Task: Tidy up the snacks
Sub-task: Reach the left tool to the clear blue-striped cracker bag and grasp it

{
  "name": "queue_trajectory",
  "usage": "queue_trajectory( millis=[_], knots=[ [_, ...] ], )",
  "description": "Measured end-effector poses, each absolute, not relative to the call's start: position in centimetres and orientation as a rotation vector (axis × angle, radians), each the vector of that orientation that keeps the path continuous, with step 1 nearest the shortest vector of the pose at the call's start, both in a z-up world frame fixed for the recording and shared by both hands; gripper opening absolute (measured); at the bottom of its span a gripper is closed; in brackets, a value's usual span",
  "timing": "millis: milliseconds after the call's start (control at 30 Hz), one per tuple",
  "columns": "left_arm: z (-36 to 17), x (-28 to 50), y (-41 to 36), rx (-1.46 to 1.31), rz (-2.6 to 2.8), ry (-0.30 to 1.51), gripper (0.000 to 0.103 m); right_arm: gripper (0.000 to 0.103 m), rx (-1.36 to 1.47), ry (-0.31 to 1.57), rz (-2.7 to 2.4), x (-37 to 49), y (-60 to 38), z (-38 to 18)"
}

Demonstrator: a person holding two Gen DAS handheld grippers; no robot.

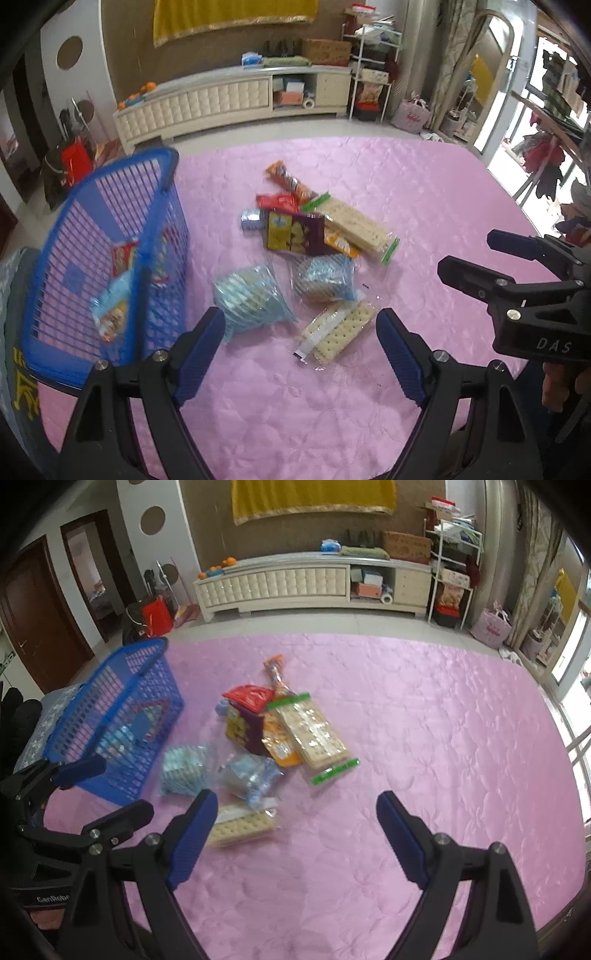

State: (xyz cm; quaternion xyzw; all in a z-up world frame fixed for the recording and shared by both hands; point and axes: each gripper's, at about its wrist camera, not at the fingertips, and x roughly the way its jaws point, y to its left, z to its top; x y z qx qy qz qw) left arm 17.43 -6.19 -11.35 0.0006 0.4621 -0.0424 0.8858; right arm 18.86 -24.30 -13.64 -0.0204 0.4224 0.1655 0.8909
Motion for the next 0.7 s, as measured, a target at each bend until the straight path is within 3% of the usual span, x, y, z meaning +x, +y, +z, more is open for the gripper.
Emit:
queue_trajectory(
  millis=[700],
  knots=[
    [-18.4,23.7,-3.8,-0.002,0.061,1.095,0.067,0.086,-0.068,0.978,0.397,23.8,-21.9,-20.2]
  ],
)
